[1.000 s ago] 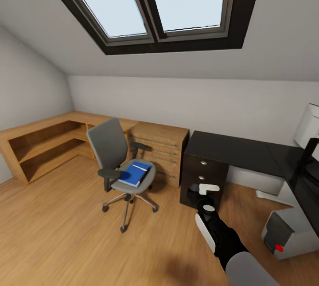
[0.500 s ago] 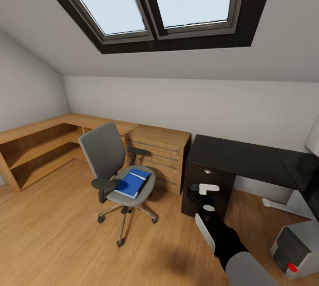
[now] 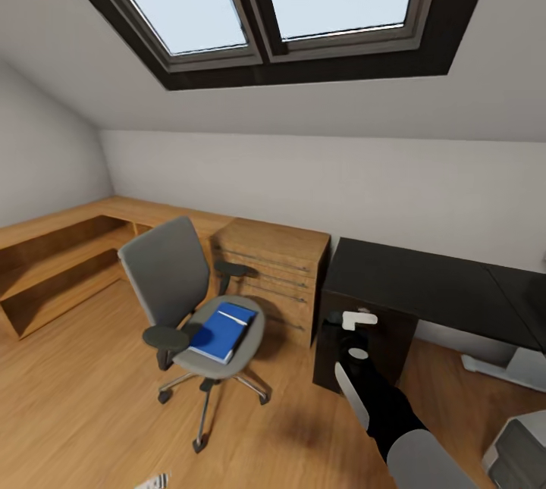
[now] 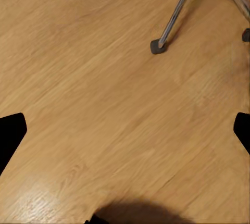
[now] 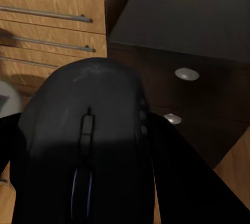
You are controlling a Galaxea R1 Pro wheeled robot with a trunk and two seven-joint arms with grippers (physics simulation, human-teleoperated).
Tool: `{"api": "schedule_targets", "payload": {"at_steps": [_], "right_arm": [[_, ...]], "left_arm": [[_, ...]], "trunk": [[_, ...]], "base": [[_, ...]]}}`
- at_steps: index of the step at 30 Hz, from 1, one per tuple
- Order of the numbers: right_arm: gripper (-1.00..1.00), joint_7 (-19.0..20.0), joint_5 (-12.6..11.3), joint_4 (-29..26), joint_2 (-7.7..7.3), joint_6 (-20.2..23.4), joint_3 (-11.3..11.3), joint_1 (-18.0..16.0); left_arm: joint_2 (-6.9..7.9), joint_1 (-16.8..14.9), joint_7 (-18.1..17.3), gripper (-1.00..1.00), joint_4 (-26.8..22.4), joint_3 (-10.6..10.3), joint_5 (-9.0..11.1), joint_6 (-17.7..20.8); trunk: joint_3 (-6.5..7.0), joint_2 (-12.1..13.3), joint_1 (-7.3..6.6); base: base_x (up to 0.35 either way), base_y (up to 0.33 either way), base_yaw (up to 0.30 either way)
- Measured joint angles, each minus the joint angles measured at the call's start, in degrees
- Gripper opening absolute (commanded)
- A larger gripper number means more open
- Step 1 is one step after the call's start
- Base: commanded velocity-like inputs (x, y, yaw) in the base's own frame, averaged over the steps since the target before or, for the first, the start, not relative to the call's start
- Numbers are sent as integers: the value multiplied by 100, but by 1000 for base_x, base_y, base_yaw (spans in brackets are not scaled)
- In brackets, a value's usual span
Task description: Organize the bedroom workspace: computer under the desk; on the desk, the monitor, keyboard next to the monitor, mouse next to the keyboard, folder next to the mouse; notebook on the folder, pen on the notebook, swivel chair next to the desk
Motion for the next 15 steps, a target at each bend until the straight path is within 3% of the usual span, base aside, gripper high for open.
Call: {"api": "schedule_targets", "payload": {"at_steps": [6,9,12,15], "right_arm": [[-100,7,-8,-34,-8,4,0,1],[-100,9,-12,-64,-9,22,0,2],[-100,8,-13,-236,-9,61,2,4],[-100,8,-25,-494,-8,237,2,4]], "left_arm": [[-3,1,36,100,-260,-576,-23,-285],[-6,2,106,100,-1085,-1017,-17,-285],[-5,3,258,100,-1444,-1324,-8,-247],[-68,2,647,100,-1915,-1611,22,31]], "trunk": [[0,0,0],[0,0,3],[0,0,3],[0,0,3]], "base": [[301,-4,0],[61,-3,0],[21,-1,0],[7,0,0]]}}
